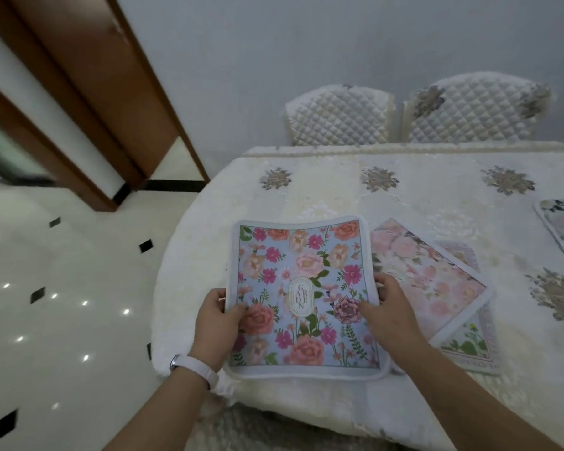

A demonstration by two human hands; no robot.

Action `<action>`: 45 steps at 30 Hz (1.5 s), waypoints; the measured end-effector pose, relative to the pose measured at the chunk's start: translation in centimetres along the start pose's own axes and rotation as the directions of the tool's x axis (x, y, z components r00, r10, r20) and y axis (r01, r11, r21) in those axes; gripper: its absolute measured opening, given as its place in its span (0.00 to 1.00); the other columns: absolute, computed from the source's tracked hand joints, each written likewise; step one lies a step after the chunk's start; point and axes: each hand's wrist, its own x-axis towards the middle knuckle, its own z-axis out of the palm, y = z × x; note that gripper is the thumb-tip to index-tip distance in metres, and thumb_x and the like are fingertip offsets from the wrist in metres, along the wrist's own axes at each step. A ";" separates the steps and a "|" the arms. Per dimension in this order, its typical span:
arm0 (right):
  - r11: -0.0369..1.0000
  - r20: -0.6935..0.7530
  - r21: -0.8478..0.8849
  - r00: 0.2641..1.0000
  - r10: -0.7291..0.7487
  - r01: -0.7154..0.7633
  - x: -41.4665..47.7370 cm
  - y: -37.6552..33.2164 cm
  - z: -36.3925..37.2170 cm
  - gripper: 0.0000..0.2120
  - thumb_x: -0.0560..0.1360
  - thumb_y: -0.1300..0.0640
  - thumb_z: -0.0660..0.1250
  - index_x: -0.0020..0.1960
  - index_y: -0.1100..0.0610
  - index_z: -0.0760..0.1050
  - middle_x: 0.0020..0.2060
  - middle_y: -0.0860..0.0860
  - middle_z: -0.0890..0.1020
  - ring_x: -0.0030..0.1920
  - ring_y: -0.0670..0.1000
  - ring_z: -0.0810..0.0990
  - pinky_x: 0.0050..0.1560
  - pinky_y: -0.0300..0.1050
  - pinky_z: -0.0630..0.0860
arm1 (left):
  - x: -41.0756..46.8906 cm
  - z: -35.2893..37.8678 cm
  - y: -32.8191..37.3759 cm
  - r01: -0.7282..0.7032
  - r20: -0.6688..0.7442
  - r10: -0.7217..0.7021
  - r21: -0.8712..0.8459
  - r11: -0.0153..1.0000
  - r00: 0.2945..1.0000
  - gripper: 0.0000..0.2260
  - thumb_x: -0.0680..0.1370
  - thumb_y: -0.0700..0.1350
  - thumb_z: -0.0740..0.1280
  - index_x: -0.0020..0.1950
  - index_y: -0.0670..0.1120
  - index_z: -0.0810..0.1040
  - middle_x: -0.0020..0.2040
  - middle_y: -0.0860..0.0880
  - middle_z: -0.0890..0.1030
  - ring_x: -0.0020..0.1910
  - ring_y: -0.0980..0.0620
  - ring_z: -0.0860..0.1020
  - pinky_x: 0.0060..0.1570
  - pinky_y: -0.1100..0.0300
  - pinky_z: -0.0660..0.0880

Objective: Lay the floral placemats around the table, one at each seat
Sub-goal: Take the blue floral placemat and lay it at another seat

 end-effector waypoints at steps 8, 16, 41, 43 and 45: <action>0.994 0.239 -0.040 0.967 -0.088 0.100 -4.8 -5.6 11.8 0.17 0.74 0.61 0.72 0.57 0.47 0.70 0.45 0.48 0.84 0.36 0.48 0.86 0.29 0.50 0.82 | -4.1 -16.8 -1.6 -0.040 -0.142 0.021 -0.136 0.990 0.990 0.06 0.77 0.44 0.70 0.49 0.55 0.76 0.45 0.48 0.86 0.39 0.48 0.86 0.33 0.54 0.82; 0.974 0.364 -0.112 0.921 -0.142 0.195 -10.8 -8.1 27.9 0.19 0.75 0.62 0.70 0.55 0.42 0.69 0.47 0.46 0.82 0.36 0.50 0.87 0.29 0.46 0.82 | -4.4 -32.6 -7.9 -0.048 -0.212 -0.014 -0.286 0.957 0.977 0.09 0.78 0.40 0.68 0.49 0.55 0.76 0.48 0.48 0.86 0.42 0.43 0.85 0.38 0.46 0.83; 0.929 0.490 -0.225 0.858 -0.153 0.294 -12.2 -13.1 65.1 0.16 0.75 0.62 0.70 0.56 0.46 0.70 0.48 0.51 0.82 0.35 0.52 0.87 0.31 0.50 0.83 | 8.2 -63.1 -19.5 -0.016 -0.298 -0.130 -0.441 0.897 0.946 0.13 0.78 0.38 0.68 0.56 0.55 0.72 0.45 0.44 0.86 0.41 0.42 0.85 0.36 0.49 0.82; 0.926 0.494 -0.242 0.859 -0.139 0.289 -9.5 -13.3 67.6 0.17 0.75 0.61 0.70 0.58 0.47 0.69 0.48 0.51 0.82 0.35 0.52 0.87 0.32 0.53 0.84 | 11.5 -64.0 -19.7 -0.003 -0.301 -0.138 -0.424 0.906 0.944 0.13 0.78 0.39 0.68 0.56 0.56 0.72 0.45 0.44 0.86 0.41 0.42 0.85 0.37 0.48 0.82; 0.936 0.503 -0.236 0.857 -0.113 0.261 -6.7 -13.9 70.3 0.17 0.75 0.61 0.70 0.59 0.48 0.69 0.49 0.52 0.82 0.36 0.52 0.87 0.34 0.55 0.84 | 15.1 -64.9 -19.7 0.007 -0.301 -0.144 -0.413 0.911 0.943 0.13 0.78 0.39 0.68 0.56 0.55 0.72 0.45 0.43 0.86 0.41 0.41 0.85 0.37 0.47 0.82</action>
